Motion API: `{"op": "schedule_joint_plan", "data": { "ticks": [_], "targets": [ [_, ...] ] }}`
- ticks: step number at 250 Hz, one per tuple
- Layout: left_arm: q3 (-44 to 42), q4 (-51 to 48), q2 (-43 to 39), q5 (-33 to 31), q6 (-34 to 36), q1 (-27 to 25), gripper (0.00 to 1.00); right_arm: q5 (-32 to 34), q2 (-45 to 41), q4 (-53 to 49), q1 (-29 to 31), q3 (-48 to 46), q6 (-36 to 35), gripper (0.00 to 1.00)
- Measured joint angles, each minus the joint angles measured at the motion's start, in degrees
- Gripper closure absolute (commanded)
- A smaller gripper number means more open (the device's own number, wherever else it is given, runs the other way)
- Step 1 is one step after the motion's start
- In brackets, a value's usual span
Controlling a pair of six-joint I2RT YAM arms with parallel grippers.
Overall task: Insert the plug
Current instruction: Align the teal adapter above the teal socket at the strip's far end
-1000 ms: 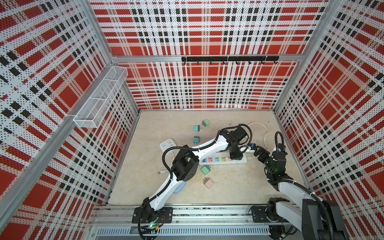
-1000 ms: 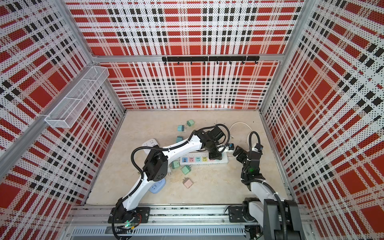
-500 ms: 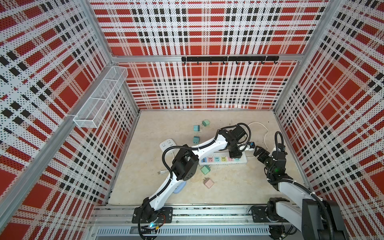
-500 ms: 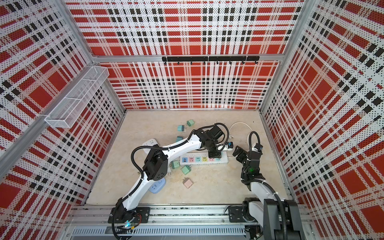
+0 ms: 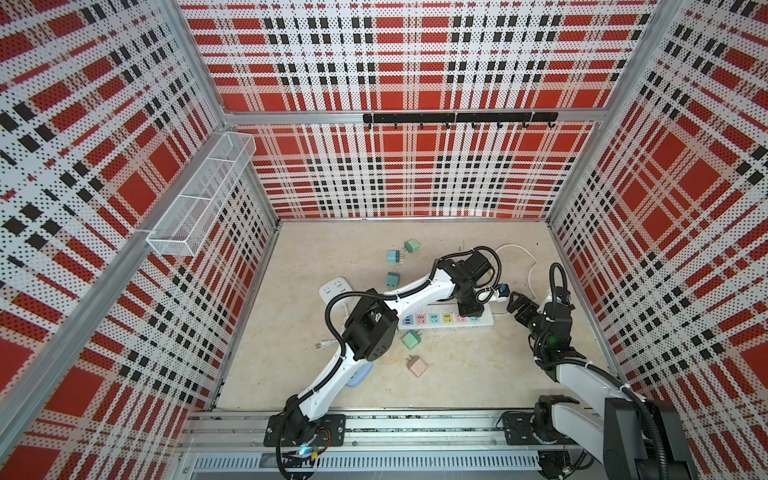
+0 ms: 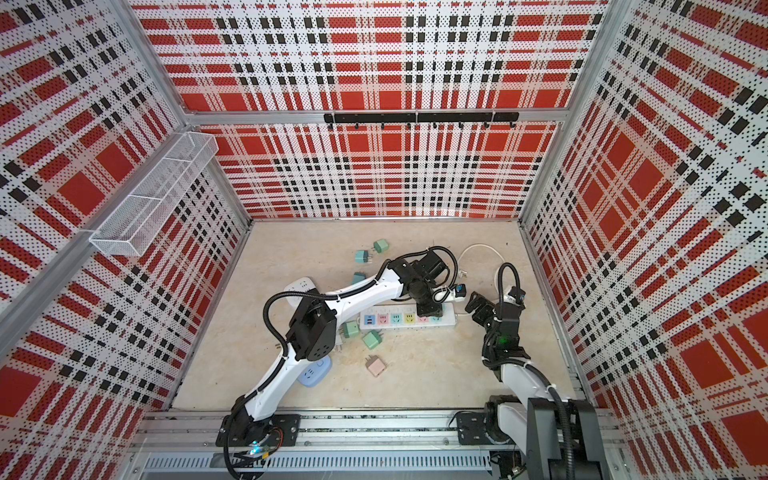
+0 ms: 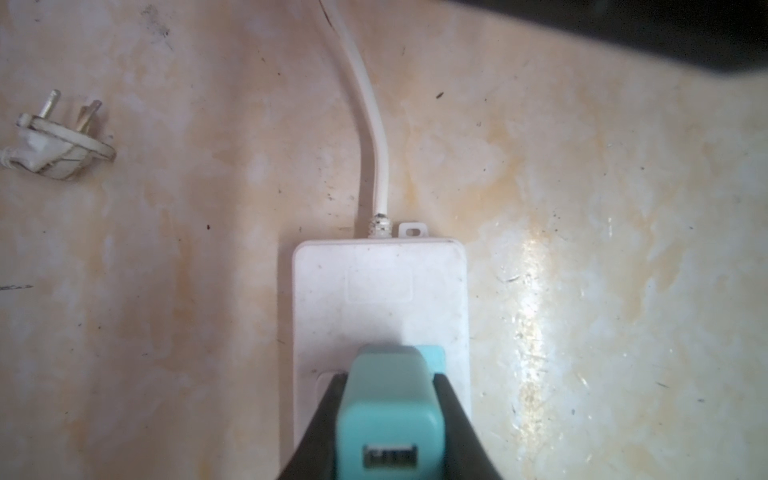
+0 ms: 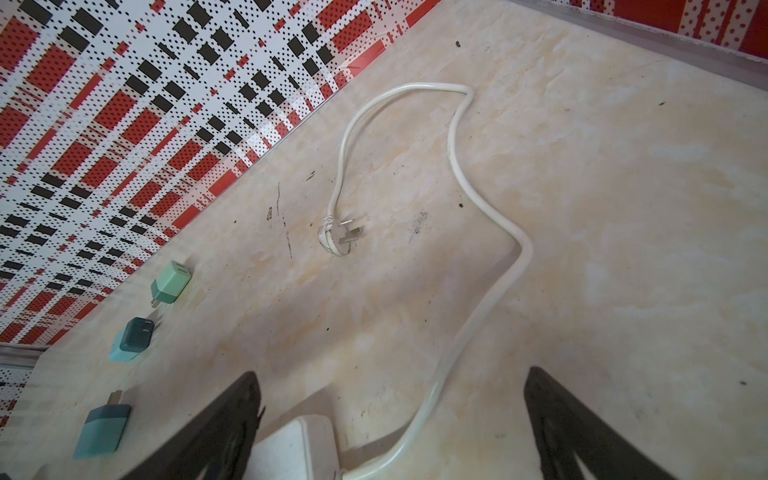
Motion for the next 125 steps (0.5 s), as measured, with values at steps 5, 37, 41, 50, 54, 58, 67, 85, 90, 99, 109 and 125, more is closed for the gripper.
{"op": "schedule_joint_plan", "data": {
  "ticks": [5,37,41,50,54,58,67,85,90,99,109,125],
  "targets": [
    [0.00,0.00,0.00,0.15,-0.07,0.04,1.00,-0.04,0.00,0.00,0.00,0.00,0.00,0.00],
    [-0.33,0.35,0.02,0.55,-0.37,0.09,1.00,-0.13,0.00,0.09,0.00,0.00,0.00,0.00],
    [-0.48,0.52,0.02,0.57,-0.42,0.09,1.00,-0.13,0.02,0.11,0.00,0.00,0.00,0.00],
    [-0.92,0.92,0.00,0.52,-0.46,0.07,1.00,-0.13,0.11,0.20,0.00,0.00,-0.02,0.00],
    [-1.18,1.16,-0.02,0.50,-0.44,0.04,1.00,-0.13,0.17,0.28,0.00,0.02,-0.02,0.00],
    [-1.46,1.46,-0.02,0.48,-0.46,0.00,1.00,-0.13,0.24,0.31,0.00,0.02,-0.02,0.00],
    [-2.19,2.12,-0.02,0.37,-0.44,-0.02,1.00,-0.13,0.39,0.33,0.00,0.02,-0.02,0.00],
    [-3.30,3.15,-0.24,0.28,-0.44,0.00,1.00,-0.13,0.70,0.33,0.00,0.02,-0.02,0.00],
    [-3.52,3.41,-0.24,0.33,-0.44,0.00,1.00,-0.13,0.72,0.33,0.00,0.02,-0.02,0.00],
    [-3.76,3.65,-0.35,0.39,-0.46,0.09,1.00,-0.13,0.83,0.35,0.00,0.04,-0.02,0.00],
    [-4.04,3.87,-0.48,0.44,-0.44,0.11,1.00,-0.13,0.92,0.33,0.00,0.04,-0.02,0.00],
    [-4.31,4.15,-0.59,0.55,-0.46,0.20,1.00,-0.13,0.92,0.35,0.00,0.07,-0.02,0.00]
  ]
}}
